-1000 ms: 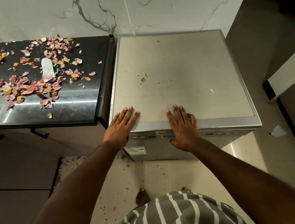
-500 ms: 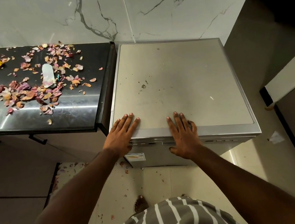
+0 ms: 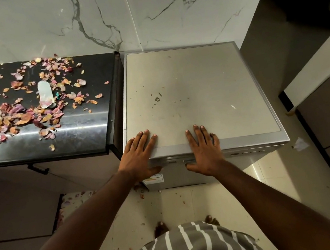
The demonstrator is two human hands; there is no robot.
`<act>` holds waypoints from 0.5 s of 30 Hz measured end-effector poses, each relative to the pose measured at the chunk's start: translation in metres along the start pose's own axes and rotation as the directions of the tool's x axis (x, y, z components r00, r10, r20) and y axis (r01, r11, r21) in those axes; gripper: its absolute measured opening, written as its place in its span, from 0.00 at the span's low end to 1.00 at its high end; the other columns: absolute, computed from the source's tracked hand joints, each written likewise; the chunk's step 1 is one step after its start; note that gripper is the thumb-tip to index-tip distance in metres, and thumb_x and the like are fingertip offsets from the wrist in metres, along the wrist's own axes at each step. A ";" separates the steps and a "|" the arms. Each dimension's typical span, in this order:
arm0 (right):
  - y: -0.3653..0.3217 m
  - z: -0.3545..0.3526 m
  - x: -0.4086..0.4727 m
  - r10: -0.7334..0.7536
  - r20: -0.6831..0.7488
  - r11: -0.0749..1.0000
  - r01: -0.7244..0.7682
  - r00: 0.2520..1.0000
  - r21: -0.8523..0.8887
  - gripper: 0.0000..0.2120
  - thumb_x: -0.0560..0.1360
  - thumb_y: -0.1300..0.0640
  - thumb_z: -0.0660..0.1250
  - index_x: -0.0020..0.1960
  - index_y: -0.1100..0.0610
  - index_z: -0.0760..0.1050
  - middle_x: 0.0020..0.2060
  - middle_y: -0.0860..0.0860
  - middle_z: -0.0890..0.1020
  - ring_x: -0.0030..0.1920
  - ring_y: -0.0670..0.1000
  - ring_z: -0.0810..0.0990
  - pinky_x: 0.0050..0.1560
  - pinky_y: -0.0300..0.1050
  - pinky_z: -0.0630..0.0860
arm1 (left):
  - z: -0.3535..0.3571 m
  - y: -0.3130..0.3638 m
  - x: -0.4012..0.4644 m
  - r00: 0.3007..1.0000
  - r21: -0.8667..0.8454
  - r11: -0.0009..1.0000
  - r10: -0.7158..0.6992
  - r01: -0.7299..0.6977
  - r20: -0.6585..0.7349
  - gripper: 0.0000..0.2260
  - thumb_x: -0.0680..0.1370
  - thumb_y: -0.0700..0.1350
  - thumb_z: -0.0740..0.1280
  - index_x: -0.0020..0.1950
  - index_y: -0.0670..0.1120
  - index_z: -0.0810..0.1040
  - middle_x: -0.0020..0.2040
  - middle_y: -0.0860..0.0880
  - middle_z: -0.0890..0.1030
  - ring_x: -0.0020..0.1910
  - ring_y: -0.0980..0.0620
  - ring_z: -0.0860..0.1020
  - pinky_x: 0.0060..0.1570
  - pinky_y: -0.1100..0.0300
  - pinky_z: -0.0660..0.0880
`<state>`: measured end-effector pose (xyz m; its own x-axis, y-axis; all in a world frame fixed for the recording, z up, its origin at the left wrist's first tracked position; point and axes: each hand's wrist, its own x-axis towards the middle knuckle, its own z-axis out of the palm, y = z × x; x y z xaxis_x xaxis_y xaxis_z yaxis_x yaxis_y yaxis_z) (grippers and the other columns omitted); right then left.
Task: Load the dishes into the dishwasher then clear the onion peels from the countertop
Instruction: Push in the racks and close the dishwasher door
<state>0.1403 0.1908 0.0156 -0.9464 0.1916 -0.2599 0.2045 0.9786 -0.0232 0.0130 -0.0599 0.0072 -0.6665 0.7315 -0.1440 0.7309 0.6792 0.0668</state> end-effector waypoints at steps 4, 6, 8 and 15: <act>-0.015 -0.002 0.003 0.062 0.014 0.997 -0.063 0.998 0.045 0.61 0.71 0.25 0.64 0.81 0.50 0.26 0.80 0.58 0.28 0.80 0.63 0.29 0.80 0.68 0.41 | -0.009 0.002 0.009 1.000 -0.029 1.000 -0.003 0.004 0.011 0.48 0.74 0.81 0.49 0.84 0.56 0.37 0.85 0.46 0.40 0.83 0.41 0.43 0.81 0.39 0.46; -0.020 -0.004 0.003 0.083 0.021 0.994 -0.084 0.996 0.071 0.60 0.70 0.22 0.61 0.82 0.49 0.28 0.80 0.58 0.28 0.80 0.63 0.28 0.80 0.69 0.40 | -0.015 0.004 0.018 1.000 -0.040 0.999 -0.017 0.017 0.003 0.43 0.76 0.78 0.45 0.84 0.56 0.41 0.84 0.46 0.45 0.82 0.40 0.48 0.78 0.38 0.50; -0.021 -0.008 0.003 0.094 0.020 0.991 -0.096 0.995 0.097 0.58 0.70 0.19 0.55 0.83 0.48 0.32 0.81 0.57 0.31 0.81 0.62 0.31 0.80 0.69 0.41 | -0.023 0.007 0.027 0.999 -0.069 0.997 -0.045 0.045 -0.004 0.37 0.79 0.74 0.46 0.83 0.58 0.47 0.83 0.47 0.50 0.80 0.40 0.52 0.76 0.39 0.55; -0.016 -0.040 0.043 0.095 -0.010 0.978 -0.092 0.995 0.189 0.41 0.77 0.23 0.43 0.84 0.41 0.47 0.85 0.53 0.46 0.84 0.59 0.44 0.81 0.62 0.49 | -0.051 0.018 0.070 0.988 -0.131 0.979 -0.147 0.153 0.054 0.36 0.80 0.64 0.64 0.82 0.52 0.54 0.74 0.44 0.65 0.71 0.41 0.67 0.66 0.42 0.72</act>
<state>0.0866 0.1865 0.0434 -0.9251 0.2847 -0.2513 0.3340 0.9250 -0.1814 -0.0274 0.0066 0.0484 -0.7579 0.6194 -0.2049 0.5948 0.7850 0.1730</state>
